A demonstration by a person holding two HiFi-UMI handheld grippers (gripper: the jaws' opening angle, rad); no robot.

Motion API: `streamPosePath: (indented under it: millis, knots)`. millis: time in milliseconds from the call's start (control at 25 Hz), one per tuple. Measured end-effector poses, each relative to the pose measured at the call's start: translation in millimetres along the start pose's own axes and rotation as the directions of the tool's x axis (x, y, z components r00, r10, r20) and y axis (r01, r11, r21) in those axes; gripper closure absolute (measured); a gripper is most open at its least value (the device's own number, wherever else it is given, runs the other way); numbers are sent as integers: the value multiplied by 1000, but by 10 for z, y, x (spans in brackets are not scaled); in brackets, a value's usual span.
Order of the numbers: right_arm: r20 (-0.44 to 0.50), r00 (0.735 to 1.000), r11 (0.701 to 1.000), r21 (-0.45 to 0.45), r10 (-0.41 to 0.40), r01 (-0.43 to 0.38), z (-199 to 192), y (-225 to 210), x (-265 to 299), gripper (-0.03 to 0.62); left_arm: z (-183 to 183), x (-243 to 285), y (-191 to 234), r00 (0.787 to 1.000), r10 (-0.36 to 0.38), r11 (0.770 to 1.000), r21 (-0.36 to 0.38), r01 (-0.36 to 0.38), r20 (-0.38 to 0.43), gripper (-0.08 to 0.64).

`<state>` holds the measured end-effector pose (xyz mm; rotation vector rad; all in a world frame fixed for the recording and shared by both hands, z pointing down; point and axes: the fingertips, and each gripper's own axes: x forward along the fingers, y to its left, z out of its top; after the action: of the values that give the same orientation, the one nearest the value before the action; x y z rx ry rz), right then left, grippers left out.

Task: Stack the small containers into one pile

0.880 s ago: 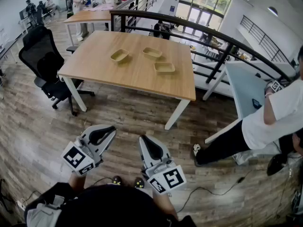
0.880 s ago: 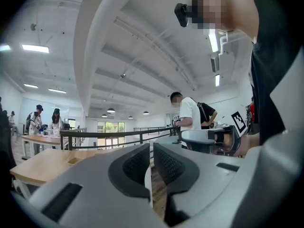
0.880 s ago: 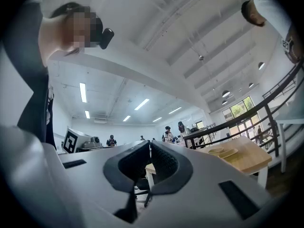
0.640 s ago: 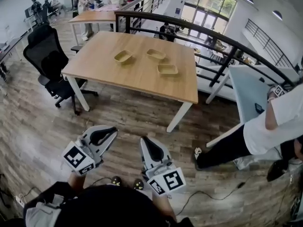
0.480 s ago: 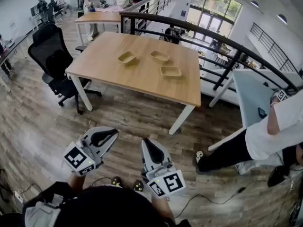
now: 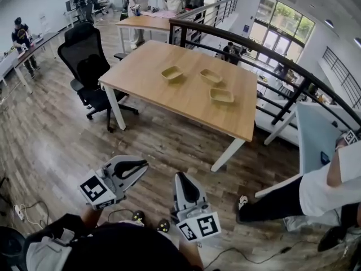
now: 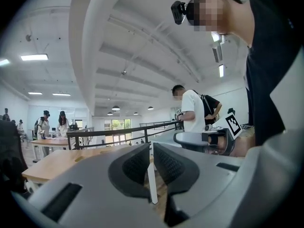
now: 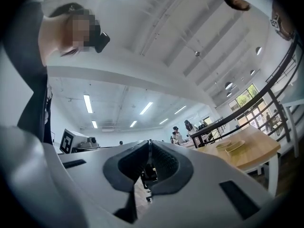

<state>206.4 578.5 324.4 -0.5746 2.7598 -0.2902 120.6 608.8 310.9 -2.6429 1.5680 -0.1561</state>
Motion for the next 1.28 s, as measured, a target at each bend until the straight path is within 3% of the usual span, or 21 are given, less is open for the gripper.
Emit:
streamPosePath:
  millis: [200,400,720,920,1120,1280]
  knots:
    - [-25,998,998,10,61,-61,-23,31,-83,561,-2,-10,-64,998,60,998,-1,-60,-21,525]
    - [-20,997,997,43,68,-67,-71,-83,-212,561,-99,77,-263,998,46,999,-6,-46,-51,525]
    - [-23,999,999,38,39,-38,-72,-292,-238,561,-149,278,-119,998,41,998,-37,-43,-42,525]
    - [-18,999,999,-23,-30,30,22,-598,-121,561,-200,635,84,999,-22,997,-79,20,-30,525]
    - [-33,993,991,-78,-113,110,107,-846,120,561,-145,973,380,994,-105,992,-70,106,21,525]
    - [-27,991,985,-112,-134,130,128,-992,446,561,-97,1143,671,985,-161,984,-61,165,65,525]
